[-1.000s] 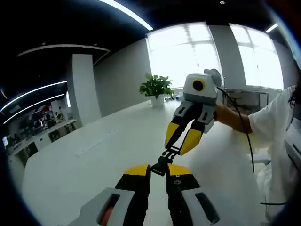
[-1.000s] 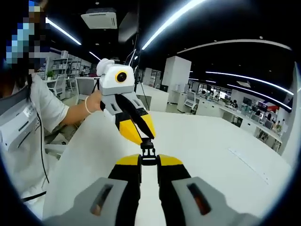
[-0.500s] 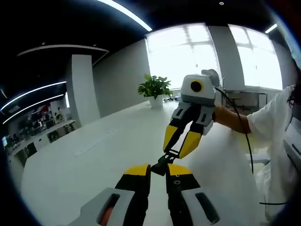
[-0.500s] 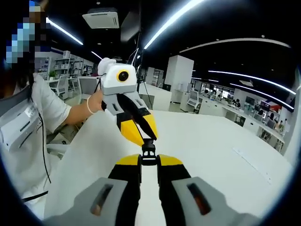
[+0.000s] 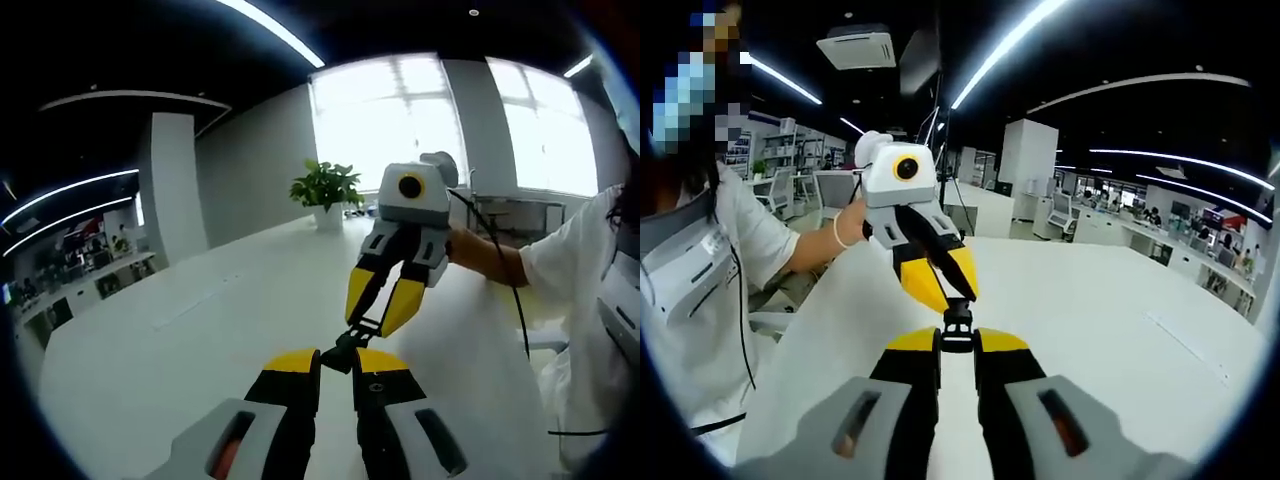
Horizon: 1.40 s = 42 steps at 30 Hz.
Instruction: Snap the two parts of the plastic buckle together until the buckle closes and remains connected.
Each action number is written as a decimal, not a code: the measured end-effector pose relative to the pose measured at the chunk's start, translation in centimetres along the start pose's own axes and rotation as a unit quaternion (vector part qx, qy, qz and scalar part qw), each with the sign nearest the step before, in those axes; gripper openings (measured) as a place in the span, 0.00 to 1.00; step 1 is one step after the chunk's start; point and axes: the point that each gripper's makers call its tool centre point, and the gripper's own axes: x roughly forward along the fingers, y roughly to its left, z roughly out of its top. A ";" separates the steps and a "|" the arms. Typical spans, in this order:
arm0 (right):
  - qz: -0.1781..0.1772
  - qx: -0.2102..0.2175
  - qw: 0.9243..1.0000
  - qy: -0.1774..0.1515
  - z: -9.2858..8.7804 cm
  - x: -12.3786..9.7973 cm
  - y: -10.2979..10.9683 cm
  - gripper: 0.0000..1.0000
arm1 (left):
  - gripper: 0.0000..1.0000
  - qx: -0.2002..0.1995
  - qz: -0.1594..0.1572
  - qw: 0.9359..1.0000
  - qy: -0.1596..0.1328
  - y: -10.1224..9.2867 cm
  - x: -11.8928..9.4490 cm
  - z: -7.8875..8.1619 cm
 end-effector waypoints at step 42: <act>0.008 0.005 0.999 -0.047 0.9 0.4 0.4 0.21 | 0.12 -0.027 -0.015 0.999 -0.037 -0.9 -0.9 0.7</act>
